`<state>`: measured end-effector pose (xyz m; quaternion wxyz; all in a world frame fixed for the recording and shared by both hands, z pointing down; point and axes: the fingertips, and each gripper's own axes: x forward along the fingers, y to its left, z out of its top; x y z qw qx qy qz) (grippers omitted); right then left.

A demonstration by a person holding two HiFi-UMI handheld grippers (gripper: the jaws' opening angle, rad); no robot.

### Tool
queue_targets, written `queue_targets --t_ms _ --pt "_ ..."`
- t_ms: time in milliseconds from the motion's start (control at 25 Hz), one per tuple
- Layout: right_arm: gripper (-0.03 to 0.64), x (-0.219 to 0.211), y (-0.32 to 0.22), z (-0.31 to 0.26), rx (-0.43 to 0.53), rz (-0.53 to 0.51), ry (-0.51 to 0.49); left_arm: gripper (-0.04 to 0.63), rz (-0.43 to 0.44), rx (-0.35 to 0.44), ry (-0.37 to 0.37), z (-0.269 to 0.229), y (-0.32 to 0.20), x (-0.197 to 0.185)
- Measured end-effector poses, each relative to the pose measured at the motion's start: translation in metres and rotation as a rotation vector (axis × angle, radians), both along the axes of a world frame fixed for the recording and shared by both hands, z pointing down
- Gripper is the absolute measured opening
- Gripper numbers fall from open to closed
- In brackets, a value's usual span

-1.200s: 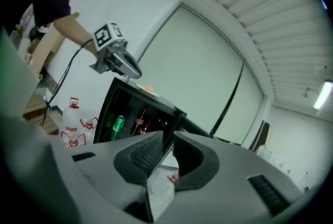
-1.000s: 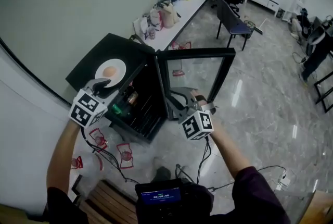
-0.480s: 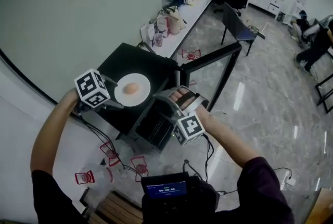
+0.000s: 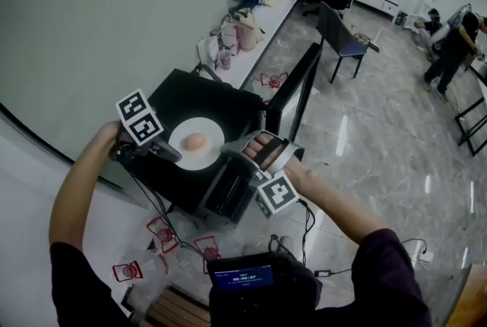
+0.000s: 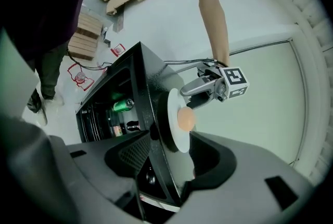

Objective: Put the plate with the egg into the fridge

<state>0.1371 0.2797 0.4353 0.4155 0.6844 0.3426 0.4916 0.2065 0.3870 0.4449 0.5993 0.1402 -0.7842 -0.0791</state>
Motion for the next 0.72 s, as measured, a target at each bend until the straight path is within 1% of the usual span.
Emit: queue_targets --t_ms 120,280,360,480,600,680,720 --pt "0.219 0.003 -0.001 0.001 0.008 -0.006 -0.006 0.382 0.025 0.000 -0.018 -0.003 -0.004 -0.003" --pt "0.219 0.003 -0.003 0.004 0.023 -0.001 -0.005 0.382 0.079 -0.011 -0.036 -0.003 -0.018 -0.013" --pt "0.219 0.003 -0.006 0.007 0.046 0.001 -0.002 0.382 0.106 -0.010 -0.043 -0.004 -0.028 -0.018" --pt "0.219 0.005 -0.010 0.009 0.032 -0.009 -0.015 0.382 0.141 -0.012 -0.049 -0.003 -0.045 -0.022" --pt "0.213 0.006 -0.017 0.010 0.005 -0.028 -0.033 0.382 0.154 -0.027 -0.057 -0.002 -0.058 -0.026" --pt "0.132 0.008 -0.020 0.005 -0.047 -0.047 -0.045 0.382 0.145 -0.047 -0.061 0.000 -0.058 -0.025" --pt "0.108 0.009 -0.021 0.004 -0.071 -0.056 -0.054 0.382 0.137 -0.051 -0.065 0.000 -0.058 -0.024"
